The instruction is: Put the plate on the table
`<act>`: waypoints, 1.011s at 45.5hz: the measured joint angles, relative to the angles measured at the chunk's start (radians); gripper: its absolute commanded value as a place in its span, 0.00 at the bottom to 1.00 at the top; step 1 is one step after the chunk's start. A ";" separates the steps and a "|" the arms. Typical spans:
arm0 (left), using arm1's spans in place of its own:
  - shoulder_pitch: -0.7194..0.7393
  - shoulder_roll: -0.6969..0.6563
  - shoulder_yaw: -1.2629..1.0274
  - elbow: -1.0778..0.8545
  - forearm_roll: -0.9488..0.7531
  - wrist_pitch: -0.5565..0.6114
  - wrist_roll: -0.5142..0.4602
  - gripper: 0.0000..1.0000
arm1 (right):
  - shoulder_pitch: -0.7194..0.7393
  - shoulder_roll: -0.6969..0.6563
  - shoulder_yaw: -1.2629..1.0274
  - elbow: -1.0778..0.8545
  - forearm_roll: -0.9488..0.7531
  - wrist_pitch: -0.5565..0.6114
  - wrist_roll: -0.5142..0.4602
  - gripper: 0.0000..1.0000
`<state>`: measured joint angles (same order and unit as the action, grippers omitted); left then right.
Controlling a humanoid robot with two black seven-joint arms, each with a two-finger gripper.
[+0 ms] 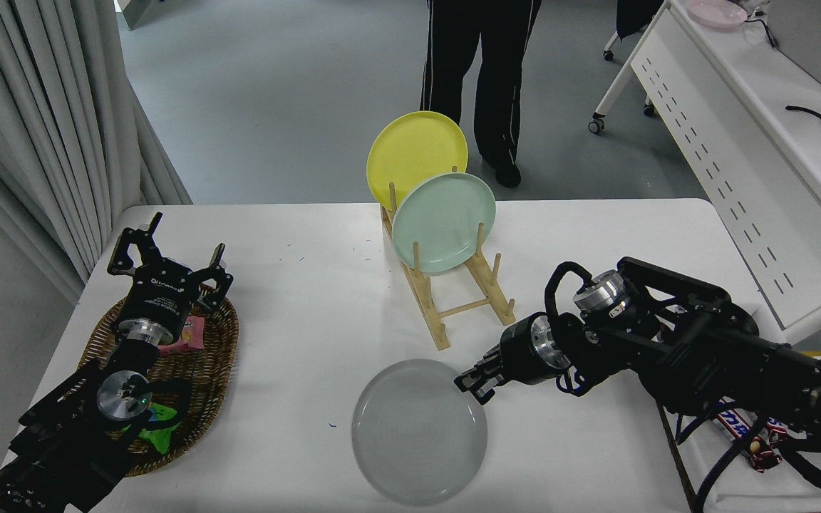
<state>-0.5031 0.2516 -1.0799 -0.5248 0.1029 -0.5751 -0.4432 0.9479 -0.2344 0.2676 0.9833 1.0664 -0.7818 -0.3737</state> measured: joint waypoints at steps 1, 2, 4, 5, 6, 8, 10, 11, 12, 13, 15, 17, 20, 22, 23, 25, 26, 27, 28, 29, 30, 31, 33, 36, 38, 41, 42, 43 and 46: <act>0.000 0.000 0.000 0.000 0.000 0.000 0.000 1.00 | -0.001 0.000 0.001 -0.002 -0.002 0.000 0.000 0.00; 0.000 0.000 0.000 0.000 0.000 0.000 0.000 1.00 | -0.003 0.002 0.002 -0.004 -0.005 0.000 0.000 0.00; 0.000 0.000 0.000 0.000 0.000 0.000 0.000 1.00 | -0.009 0.007 0.007 -0.013 -0.016 -0.001 -0.001 0.00; 0.000 0.000 0.000 0.000 0.000 0.000 0.000 1.00 | -0.013 0.010 0.009 -0.017 -0.022 -0.001 -0.001 0.00; 0.000 0.000 0.000 0.000 0.000 0.000 0.000 1.00 | -0.016 0.012 0.010 -0.020 -0.025 -0.001 -0.002 0.00; 0.000 0.000 0.000 0.000 0.000 0.000 0.000 1.00 | -0.019 0.017 0.015 -0.025 -0.031 -0.002 -0.003 0.00; 0.000 0.000 0.000 0.000 0.000 0.000 0.000 1.00 | -0.024 0.022 0.017 -0.031 -0.038 -0.002 -0.004 0.00; 0.000 0.000 0.000 0.000 0.000 0.000 0.000 1.00 | -0.026 0.024 0.018 -0.033 -0.040 -0.002 -0.004 0.00; 0.000 0.000 0.000 0.000 0.000 0.000 0.000 1.00 | -0.028 0.027 0.020 -0.035 -0.043 -0.002 -0.004 0.00; 0.000 0.000 0.000 0.000 0.000 0.000 0.000 1.00 | -0.029 0.029 0.021 -0.037 -0.045 -0.002 -0.005 0.00; 0.000 0.000 0.000 0.000 0.000 0.000 0.000 1.00 | -0.032 0.034 0.023 -0.042 -0.049 -0.003 -0.006 0.00; 0.000 0.000 0.000 0.000 0.000 0.000 0.000 1.00 | -0.034 0.038 0.024 -0.046 -0.051 -0.003 -0.006 0.00; 0.000 0.000 0.000 0.000 0.001 0.000 0.000 1.00 | -0.037 0.045 0.026 -0.054 -0.055 -0.003 -0.007 0.00; 0.000 0.000 0.000 0.000 0.001 0.000 0.000 1.00 | -0.039 0.049 0.026 -0.058 -0.056 -0.003 -0.007 0.00; 0.000 0.000 0.000 0.000 0.001 0.000 0.000 1.00 | -0.039 0.051 0.027 -0.060 -0.057 -0.003 -0.007 0.00; 0.000 0.000 0.000 0.000 0.001 0.000 0.000 1.00 | -0.041 0.054 0.027 -0.066 -0.058 -0.003 -0.007 0.00; 0.000 0.000 0.000 0.000 0.001 0.000 0.000 1.00 | -0.041 0.055 0.027 -0.068 -0.058 -0.003 -0.007 0.00; 0.000 0.000 0.000 0.000 0.001 0.000 0.000 1.00 | -0.042 0.056 0.027 -0.069 -0.059 -0.003 -0.007 0.00; 0.000 0.000 0.000 0.000 0.001 0.000 0.000 1.00 | -0.043 0.059 0.027 -0.072 -0.060 -0.003 -0.008 0.00; 0.000 0.000 0.000 0.000 0.001 0.000 0.000 1.00 | -0.044 0.061 0.027 -0.074 -0.060 -0.003 -0.008 0.00; 0.000 0.000 0.000 0.000 0.001 0.000 0.000 1.00 | -0.045 0.063 0.027 -0.076 -0.061 -0.003 -0.008 0.00; 0.000 0.000 0.000 0.000 0.001 0.000 0.000 1.00 | -0.045 0.064 0.027 -0.077 -0.061 -0.003 -0.008 0.00; 0.000 0.000 0.000 0.000 0.001 0.000 0.000 1.00 | -0.047 0.068 0.028 -0.080 -0.062 -0.003 -0.008 0.00; 0.000 0.000 0.000 0.000 0.001 0.000 0.000 1.00 | -0.049 0.072 0.029 -0.084 -0.063 -0.004 -0.008 0.00; 0.000 0.000 0.000 0.000 0.001 0.000 0.000 1.00 | -0.050 0.074 0.029 -0.086 -0.065 -0.004 -0.008 0.00; 0.000 0.000 0.000 0.000 0.000 0.000 0.000 1.00 | -0.051 0.077 0.029 -0.088 -0.067 -0.004 -0.008 0.00; 0.000 0.000 0.000 0.000 0.000 0.000 0.000 1.00 | -0.052 0.077 0.029 -0.089 -0.067 -0.004 -0.009 0.00; 0.000 0.000 0.000 0.000 0.000 0.000 0.000 1.00 | -0.052 0.078 0.029 -0.089 -0.067 -0.004 -0.009 0.00; 0.000 0.000 0.000 0.000 0.000 0.000 0.000 1.00 | -0.053 0.080 0.030 -0.090 -0.069 -0.004 -0.011 0.00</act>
<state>-0.5031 0.2516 -1.0799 -0.5251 0.1030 -0.5751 -0.4432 0.8951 -0.1548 0.2971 0.8931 0.9976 -0.7854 -0.3842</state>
